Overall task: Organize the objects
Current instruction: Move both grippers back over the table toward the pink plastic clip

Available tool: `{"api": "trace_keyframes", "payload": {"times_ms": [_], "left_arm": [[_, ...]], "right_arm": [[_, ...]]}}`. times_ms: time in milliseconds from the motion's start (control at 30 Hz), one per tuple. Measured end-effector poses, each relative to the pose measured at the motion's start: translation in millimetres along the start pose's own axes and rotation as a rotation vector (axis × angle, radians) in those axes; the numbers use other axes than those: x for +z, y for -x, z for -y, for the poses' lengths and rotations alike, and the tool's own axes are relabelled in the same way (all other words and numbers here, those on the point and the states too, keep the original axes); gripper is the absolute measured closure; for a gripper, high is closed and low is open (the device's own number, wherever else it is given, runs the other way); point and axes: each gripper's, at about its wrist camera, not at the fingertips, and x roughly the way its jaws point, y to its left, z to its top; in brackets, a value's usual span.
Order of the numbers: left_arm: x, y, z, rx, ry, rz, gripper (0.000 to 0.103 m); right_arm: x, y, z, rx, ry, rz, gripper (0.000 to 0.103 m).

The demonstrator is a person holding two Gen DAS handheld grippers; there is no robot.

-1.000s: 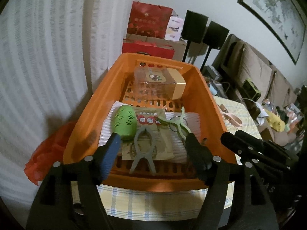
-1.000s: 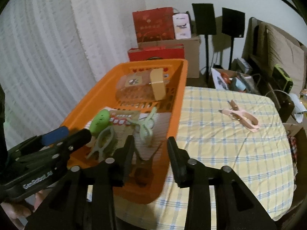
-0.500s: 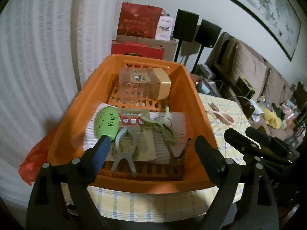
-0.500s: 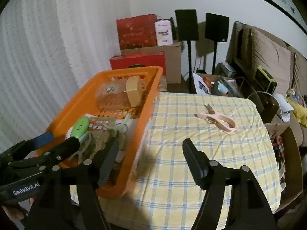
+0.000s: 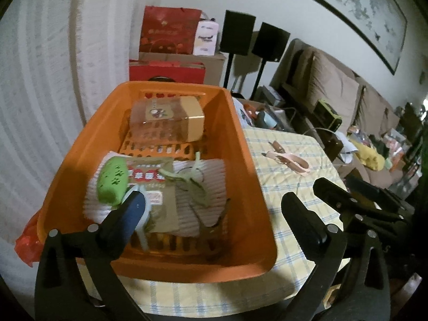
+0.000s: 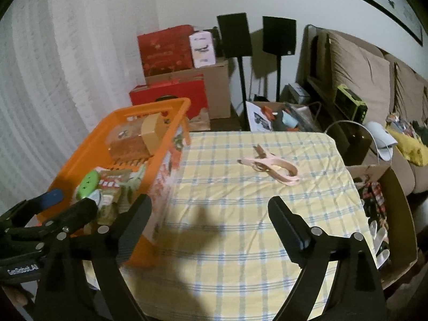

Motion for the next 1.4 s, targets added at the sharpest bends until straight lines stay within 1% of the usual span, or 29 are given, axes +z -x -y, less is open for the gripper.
{"api": "trace_keyframes", "payload": {"times_ms": [400,533,700,800,900,1133,1200,1267,1400], "left_arm": [[10,-26,47,-0.046,-0.070,-0.024,0.001],[17,-32,65,-0.044,-0.088,-0.017,0.001],[26,-50,82,-0.074,-0.078,-0.063,0.001],[29,-60,91,-0.075,-0.083,-0.077,0.001],[33,-72,104,-0.095,-0.084,-0.103,0.001],[41,-88,132,-0.119,-0.111,-0.125,0.001],[43,-94,139,-0.121,-0.121,-0.131,0.001],[43,-100,144,-0.116,-0.125,-0.135,0.001],[42,-115,149,-0.097,-0.131,-0.147,0.001]], "right_arm": [[7,-1,48,-0.073,-0.020,0.000,0.013],[14,-2,71,-0.109,-0.035,-0.003,0.013],[23,-6,96,-0.159,-0.040,-0.009,0.013],[26,-11,109,-0.169,-0.050,-0.021,0.013],[26,-20,121,-0.173,-0.058,-0.045,0.013],[27,-39,145,-0.154,-0.090,-0.088,0.020],[29,-44,152,-0.148,-0.101,-0.101,0.025],[31,-50,159,-0.146,-0.105,-0.114,0.031],[32,-59,168,-0.155,-0.105,-0.132,0.033]]}}
